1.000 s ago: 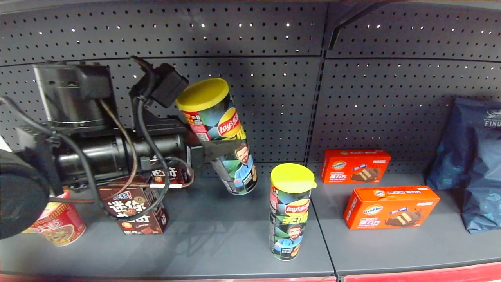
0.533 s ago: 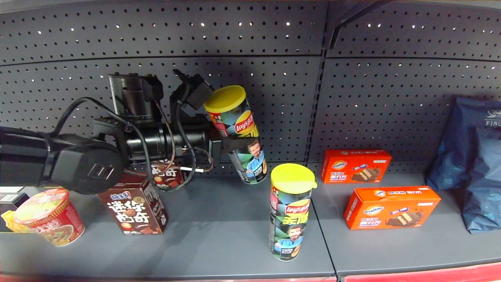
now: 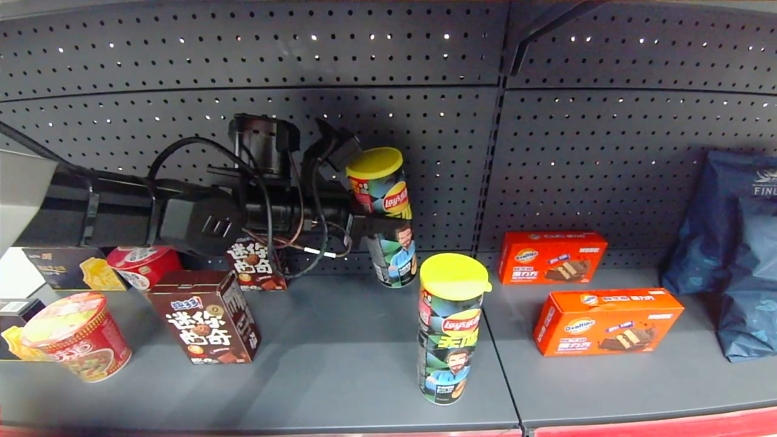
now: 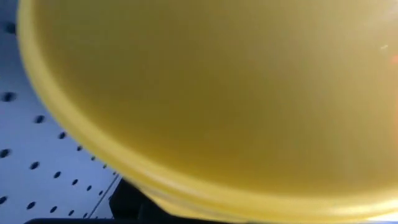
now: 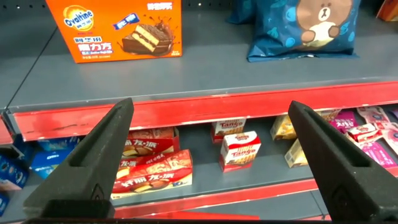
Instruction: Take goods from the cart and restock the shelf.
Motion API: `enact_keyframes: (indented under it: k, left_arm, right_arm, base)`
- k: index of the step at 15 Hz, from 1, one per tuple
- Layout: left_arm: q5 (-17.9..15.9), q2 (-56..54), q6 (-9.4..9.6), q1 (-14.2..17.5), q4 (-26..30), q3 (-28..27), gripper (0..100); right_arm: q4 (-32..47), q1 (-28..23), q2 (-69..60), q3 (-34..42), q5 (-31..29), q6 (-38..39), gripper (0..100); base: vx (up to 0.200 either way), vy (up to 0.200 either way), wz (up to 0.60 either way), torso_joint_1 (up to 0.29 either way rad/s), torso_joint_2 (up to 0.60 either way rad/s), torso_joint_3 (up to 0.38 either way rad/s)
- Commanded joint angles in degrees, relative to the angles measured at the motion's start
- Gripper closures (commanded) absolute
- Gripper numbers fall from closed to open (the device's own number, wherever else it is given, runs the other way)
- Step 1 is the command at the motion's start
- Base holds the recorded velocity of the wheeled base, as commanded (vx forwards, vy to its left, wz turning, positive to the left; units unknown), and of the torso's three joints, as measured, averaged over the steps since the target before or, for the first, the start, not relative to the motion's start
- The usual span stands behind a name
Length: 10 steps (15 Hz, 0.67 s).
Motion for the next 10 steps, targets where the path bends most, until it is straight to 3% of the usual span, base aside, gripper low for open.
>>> enact_keyframes:
  k: [1, 2, 3, 7, 10]
  left_arm:
    - [-0.31, 0.93, 3.70, 0.21, 3.59, -1.04, 100]
    - [-2.95, 1.46, 5.37, 0.21, 6.58, -1.74, 100]
    - [-3.91, 1.81, 5.46, 0.21, 7.02, -2.80, 100]
    - [-4.00, 4.80, 5.81, -0.15, 10.98, -8.25, 100]
    - [-4.00, 7.09, 7.66, -0.15, 15.72, -12.91, 100]
  right_arm:
    - [-0.07, 0.00, 0.15, 0.04, 0.08, -0.04, 0]
    - [-0.07, 0.00, 0.15, 0.04, 0.08, -0.04, 0]
    - [-0.07, 0.00, 0.15, 0.04, 0.08, -0.13, 0]
    - [-0.07, 0.00, 0.15, 0.04, 0.16, -0.22, 0]
    - [-0.07, 0.00, 0.15, 0.13, 0.16, -0.22, 0]
  base:
    - [0.000, 0.000, 0.00, 0.000, 0.00, 0.000]
    - [0.000, 0.000, 0.00, 0.000, 0.00, 0.000]
    - [0.000, 0.000, 0.00, 0.000, 0.00, 0.000]
    - [0.000, 0.000, 0.00, 0.000, 0.00, 0.000]
    - [0.000, 0.000, 0.00, 0.000, 0.00, 0.000]
